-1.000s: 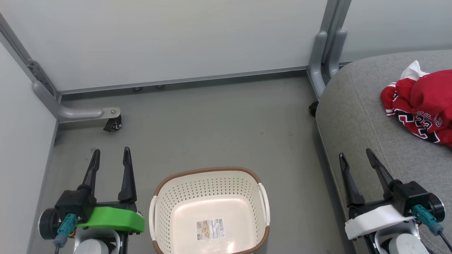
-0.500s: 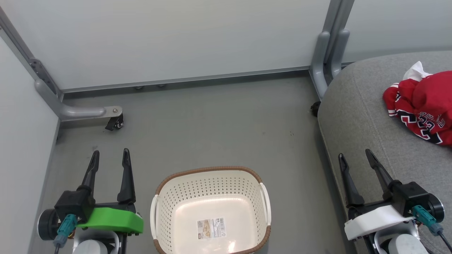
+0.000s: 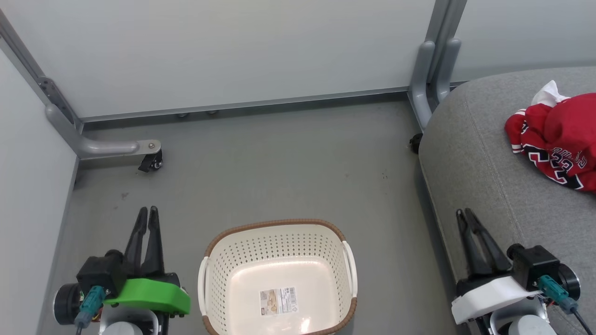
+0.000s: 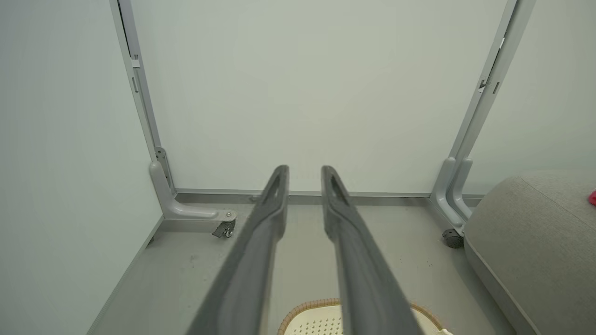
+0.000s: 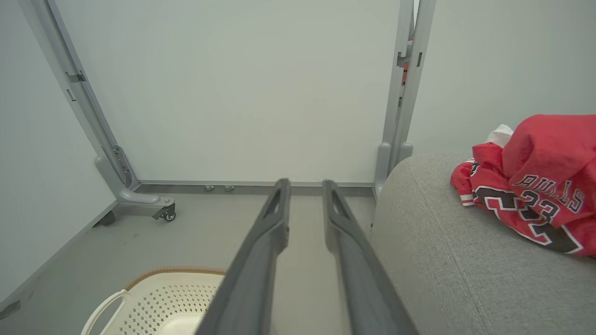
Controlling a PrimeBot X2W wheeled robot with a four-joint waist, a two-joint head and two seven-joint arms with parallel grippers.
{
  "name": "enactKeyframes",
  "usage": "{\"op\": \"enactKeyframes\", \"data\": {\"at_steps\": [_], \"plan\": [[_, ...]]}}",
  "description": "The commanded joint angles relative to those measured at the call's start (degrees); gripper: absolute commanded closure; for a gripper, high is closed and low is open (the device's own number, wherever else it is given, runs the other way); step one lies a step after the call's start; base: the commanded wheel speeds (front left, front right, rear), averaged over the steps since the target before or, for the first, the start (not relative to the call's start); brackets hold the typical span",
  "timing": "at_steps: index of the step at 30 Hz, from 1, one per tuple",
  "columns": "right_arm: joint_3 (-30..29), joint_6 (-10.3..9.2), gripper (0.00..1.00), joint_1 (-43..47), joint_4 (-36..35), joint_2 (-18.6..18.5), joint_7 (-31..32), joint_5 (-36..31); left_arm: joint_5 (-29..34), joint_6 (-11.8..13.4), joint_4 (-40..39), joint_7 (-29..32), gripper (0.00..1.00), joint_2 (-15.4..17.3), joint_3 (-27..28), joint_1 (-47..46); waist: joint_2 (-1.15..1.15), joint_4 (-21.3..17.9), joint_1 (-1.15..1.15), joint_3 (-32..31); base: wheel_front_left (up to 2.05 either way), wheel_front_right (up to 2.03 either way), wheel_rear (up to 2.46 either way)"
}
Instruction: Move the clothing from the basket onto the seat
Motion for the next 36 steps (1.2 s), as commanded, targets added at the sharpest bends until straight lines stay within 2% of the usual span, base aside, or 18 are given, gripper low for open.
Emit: {"op": "enactKeyframes", "data": {"at_steps": [1,16,36], "plan": [[0.0,0.00,1.00,-0.1,-0.2,0.0,0.2,1.5,-1.3,0.0,0.1,0.6,1.00,0.0,0.4,-0.3,0.00,0.0,0.00,0.0,0.00,0.00,0.00],[-0.8,-0.01,1.00,-1.3,1.3,-0.6,4.0,18.7,-17.2,-0.3,-0.1,4.8,1.00,0.1,1.8,-0.7,0.05,-0.6,0.00,-0.3,0.00,0.00,0.00],[-1.4,-0.02,1.00,-2.6,2.8,-1.4,8.0,37.3,-34.5,0.1,-1.1,9.2,1.00,0.1,3.1,-0.8,0.12,-1.4,0.00,-0.6,0.00,0.00,0.00]]}}
